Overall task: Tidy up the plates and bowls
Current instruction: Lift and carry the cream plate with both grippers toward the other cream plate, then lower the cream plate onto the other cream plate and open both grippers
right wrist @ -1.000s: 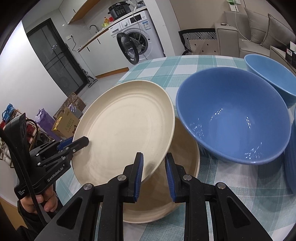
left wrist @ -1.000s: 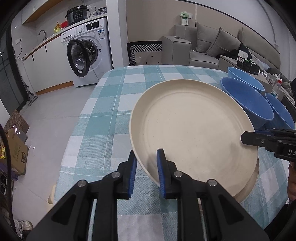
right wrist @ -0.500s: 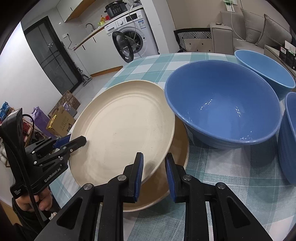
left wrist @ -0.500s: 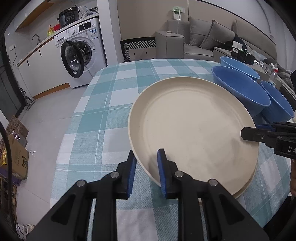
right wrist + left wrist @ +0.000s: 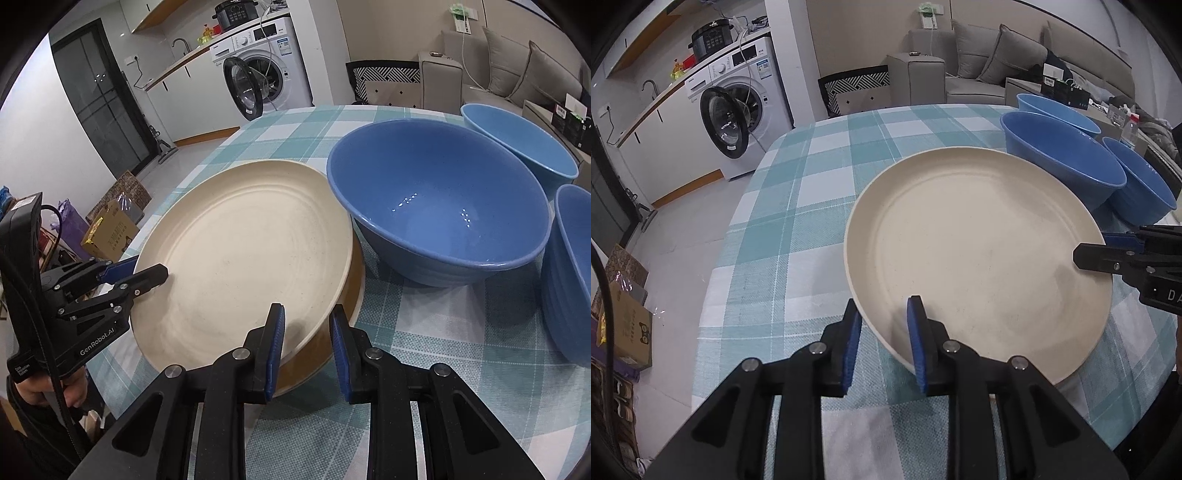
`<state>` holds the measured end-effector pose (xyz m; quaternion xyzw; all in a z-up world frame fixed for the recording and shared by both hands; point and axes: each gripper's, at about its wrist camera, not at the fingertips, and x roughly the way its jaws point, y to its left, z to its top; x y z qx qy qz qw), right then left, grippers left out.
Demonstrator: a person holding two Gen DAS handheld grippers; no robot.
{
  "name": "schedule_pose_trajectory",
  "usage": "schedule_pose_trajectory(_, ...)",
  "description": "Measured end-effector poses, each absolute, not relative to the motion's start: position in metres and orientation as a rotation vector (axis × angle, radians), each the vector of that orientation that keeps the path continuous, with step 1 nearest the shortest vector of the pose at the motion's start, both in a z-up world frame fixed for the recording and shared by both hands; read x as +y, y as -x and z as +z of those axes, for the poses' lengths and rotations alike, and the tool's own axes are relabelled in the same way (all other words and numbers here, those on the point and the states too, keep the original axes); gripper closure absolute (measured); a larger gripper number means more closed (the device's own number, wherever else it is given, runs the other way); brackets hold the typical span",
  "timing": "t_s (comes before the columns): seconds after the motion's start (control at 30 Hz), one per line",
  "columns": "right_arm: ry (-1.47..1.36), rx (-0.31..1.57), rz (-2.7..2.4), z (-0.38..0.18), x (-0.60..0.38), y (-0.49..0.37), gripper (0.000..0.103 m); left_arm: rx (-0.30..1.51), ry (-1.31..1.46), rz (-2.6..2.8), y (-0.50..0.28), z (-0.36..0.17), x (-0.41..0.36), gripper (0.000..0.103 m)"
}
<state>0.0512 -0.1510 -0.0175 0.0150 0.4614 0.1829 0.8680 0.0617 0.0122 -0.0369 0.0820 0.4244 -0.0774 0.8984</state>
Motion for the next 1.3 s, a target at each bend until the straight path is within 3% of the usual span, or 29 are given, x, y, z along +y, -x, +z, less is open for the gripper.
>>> schedule_pose_trajectory(0.4, 0.097, 0.931, 0.348, -0.017, -0.139, -0.044, 0.077, 0.89, -0.226, -0.158, -0.06, -0.039, 0.005, 0.078)
schedule_pose_trajectory(1.3, 0.202, 0.917, 0.314, -0.024, -0.138, -0.039, 0.062, 0.907, -0.308, -0.167, -0.056, -0.047, -0.004, 0.072)
